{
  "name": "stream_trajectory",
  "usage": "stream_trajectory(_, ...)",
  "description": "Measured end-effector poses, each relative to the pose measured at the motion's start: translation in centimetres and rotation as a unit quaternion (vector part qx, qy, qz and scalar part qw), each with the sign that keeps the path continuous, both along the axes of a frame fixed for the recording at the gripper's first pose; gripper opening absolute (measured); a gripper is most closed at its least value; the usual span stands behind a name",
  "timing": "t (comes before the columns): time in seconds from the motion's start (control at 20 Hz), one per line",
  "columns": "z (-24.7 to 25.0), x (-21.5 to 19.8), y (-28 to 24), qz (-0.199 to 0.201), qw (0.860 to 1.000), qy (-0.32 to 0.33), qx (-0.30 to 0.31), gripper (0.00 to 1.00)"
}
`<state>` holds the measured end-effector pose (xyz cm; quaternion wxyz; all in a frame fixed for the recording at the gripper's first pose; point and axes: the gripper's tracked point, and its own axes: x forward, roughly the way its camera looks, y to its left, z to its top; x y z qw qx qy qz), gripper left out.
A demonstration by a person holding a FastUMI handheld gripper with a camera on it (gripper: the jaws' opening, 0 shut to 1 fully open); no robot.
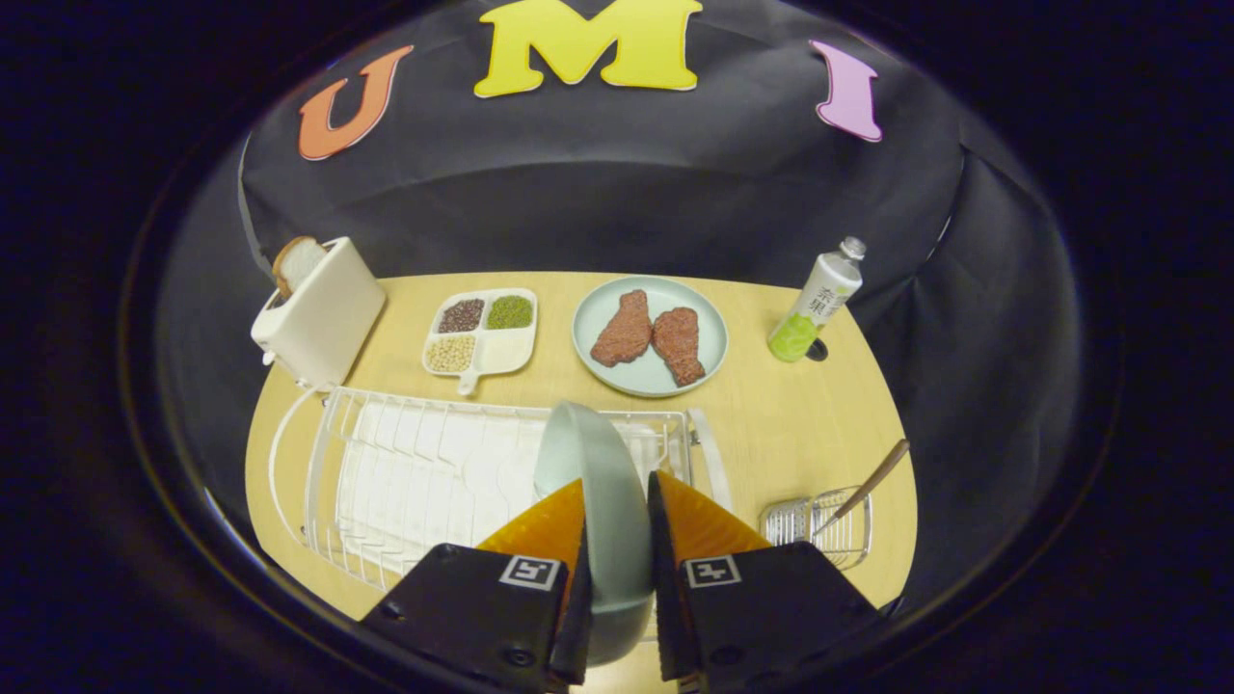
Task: Take the plate from the dish rack, then take the spoon from the basket and place it into the plate.
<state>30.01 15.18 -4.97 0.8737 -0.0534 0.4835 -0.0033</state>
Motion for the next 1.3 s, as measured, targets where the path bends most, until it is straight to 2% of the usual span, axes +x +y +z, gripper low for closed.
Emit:
stream_trajectory(0.35,1.7,-1.3,-0.6,-0.008,1.0,-0.011,-0.022,0.32)
stream_trajectory(0.45,3.5,-0.8,-1.5,-0.006,0.998,-0.033,-0.046,0.32)
stream_trajectory(0.7,6.5,-3.2,-0.8,0.018,0.998,-0.063,-0.024,0.28)
stream_trajectory(1.0,7.0,-11.0,-0.8,0.039,0.993,-0.076,0.077,0.27)
stream_trajectory(1.15,4.5,-16.3,-1.5,0.048,0.991,-0.067,0.104,0.27)
stream_trajectory(1.3,0.1,-20.6,-2.1,0.046,0.99,-0.043,0.128,0.27)
